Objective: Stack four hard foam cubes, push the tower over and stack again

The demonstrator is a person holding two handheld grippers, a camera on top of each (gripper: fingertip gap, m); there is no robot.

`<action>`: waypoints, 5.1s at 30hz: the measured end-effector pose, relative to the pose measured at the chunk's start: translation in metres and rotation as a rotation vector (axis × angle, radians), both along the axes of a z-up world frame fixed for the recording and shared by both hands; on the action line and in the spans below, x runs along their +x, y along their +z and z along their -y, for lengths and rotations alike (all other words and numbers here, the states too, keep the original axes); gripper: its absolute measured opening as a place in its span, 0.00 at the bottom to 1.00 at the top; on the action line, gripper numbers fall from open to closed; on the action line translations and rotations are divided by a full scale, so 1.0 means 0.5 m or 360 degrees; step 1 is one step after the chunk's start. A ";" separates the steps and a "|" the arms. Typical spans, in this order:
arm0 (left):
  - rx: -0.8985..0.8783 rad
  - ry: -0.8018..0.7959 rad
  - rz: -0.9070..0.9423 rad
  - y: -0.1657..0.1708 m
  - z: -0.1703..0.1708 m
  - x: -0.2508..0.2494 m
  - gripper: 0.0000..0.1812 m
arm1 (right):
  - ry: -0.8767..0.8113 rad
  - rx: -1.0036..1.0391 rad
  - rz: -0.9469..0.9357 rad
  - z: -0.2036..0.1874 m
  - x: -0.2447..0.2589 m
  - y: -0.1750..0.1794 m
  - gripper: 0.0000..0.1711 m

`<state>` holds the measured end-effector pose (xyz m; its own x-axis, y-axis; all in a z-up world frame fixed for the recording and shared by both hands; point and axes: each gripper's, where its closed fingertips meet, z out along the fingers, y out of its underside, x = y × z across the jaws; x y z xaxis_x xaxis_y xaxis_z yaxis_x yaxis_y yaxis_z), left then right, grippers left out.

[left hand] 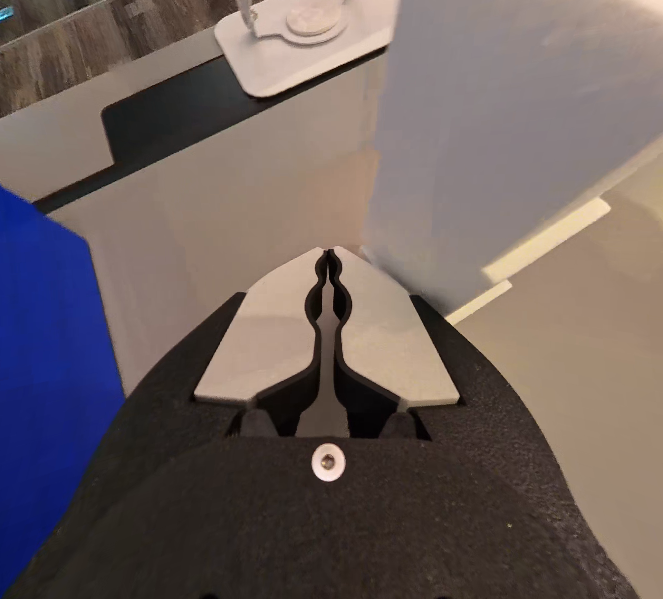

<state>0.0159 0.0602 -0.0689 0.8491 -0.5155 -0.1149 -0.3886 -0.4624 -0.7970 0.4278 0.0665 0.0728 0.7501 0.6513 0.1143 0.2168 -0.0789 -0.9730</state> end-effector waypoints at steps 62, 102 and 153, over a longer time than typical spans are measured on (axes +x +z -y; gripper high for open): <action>0.0020 -0.0783 0.0071 0.025 0.068 0.255 0.33 | -0.0339 -0.0632 0.0197 0.073 -0.010 -0.336 0.53; 0.0143 -0.0850 0.0565 0.076 0.043 0.114 0.42 | 0.0540 -0.0475 -0.0160 0.080 -0.235 -0.130 0.36; 0.0002 -0.0859 0.0270 -0.024 0.039 0.114 0.41 | 0.1801 -0.0455 0.0611 0.112 -0.553 -0.236 0.47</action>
<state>0.0727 0.0408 -0.0809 0.4717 -0.8818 -0.0005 -0.4362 -0.2328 -0.8692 0.1512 0.0107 -0.0450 -0.3048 0.9511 -0.0506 0.5700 0.1396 -0.8097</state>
